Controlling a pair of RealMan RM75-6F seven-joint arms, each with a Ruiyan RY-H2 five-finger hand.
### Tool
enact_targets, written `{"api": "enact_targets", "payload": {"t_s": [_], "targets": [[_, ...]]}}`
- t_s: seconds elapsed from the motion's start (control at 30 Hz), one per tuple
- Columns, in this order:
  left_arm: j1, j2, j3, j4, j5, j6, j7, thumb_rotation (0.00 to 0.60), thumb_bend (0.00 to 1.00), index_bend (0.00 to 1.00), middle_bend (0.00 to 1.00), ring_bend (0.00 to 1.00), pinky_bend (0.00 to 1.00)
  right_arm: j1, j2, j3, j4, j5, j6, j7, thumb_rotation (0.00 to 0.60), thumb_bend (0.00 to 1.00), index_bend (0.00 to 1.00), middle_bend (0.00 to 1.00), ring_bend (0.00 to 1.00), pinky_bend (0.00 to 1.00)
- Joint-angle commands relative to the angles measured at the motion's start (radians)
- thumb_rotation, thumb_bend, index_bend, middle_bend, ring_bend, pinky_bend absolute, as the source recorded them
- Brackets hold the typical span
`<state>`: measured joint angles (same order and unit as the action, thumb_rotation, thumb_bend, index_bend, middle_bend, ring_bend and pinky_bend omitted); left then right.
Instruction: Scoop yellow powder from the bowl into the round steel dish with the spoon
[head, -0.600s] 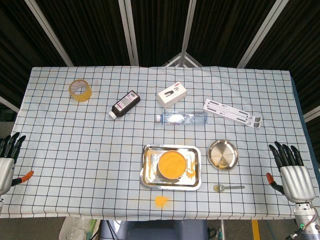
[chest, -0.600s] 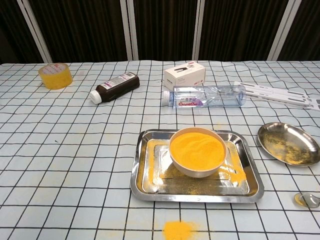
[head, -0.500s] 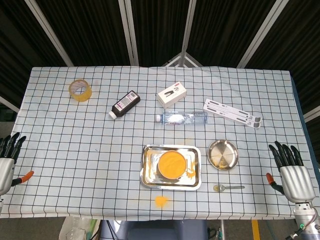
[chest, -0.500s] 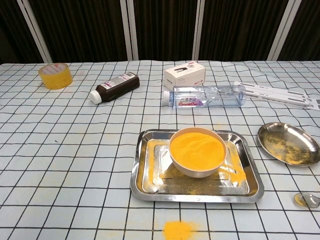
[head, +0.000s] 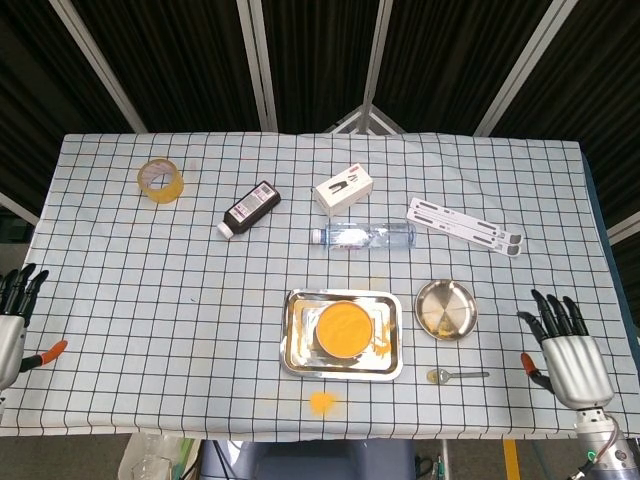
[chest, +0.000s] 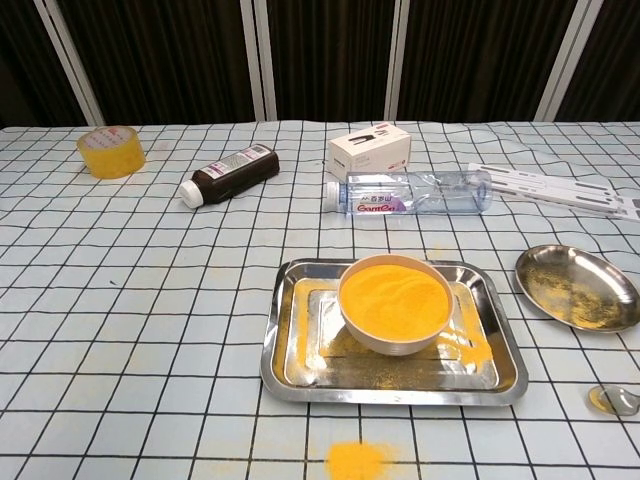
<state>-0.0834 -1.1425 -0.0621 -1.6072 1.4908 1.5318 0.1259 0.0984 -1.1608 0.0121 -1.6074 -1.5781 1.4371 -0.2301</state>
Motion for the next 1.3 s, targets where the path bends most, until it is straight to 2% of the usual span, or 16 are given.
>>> {"api": "enact_targets", "payload": {"t_s": [0.03, 0.2, 0.6, 0.87, 1.3], "targets": [[0.001, 0.002, 0.0, -0.001, 0.002, 0.0, -0.006, 0.6, 0.0, 0.0, 0.0, 0.0, 0.0, 0.011, -0.037, -0.025, -0.008, -0.013, -0.04, -0.071, 0.6, 0.41, 0.48, 0.12, 0.0, 0.0], [0.001, 0.004, 0.0, -0.003, 0.001, -0.001, -0.011, 0.6, 0.0, 0.0, 0.0, 0.0, 0.0, 0.015, -0.085, -0.047, 0.002, -0.018, -0.075, -0.14, 0.6, 0.41, 0.51, 0.14, 0.0, 0.0], [-0.001, 0.008, 0.001, -0.008, -0.005, -0.011, -0.012, 0.6, 0.0, 0.0, 0.0, 0.0, 0.0, 0.013, -0.172, -0.078, 0.065, 0.014, -0.137, -0.241, 0.6, 0.41, 0.51, 0.14, 0.0, 0.0], [-0.002, 0.009, 0.002, -0.01, -0.007, -0.016, -0.013, 0.6, 0.0, 0.0, 0.0, 0.0, 0.0, 0.012, -0.207, -0.082, 0.101, 0.02, -0.145, -0.254, 0.6, 0.41, 0.47, 0.14, 0.0, 0.0], [-0.003, 0.01, 0.002, -0.013, -0.011, -0.021, -0.015, 0.6, 0.0, 0.0, 0.0, 0.0, 0.0, 0.024, -0.256, -0.064, 0.171, 0.044, -0.163, -0.241, 0.6, 0.41, 0.47, 0.14, 0.0, 0.0]]}}
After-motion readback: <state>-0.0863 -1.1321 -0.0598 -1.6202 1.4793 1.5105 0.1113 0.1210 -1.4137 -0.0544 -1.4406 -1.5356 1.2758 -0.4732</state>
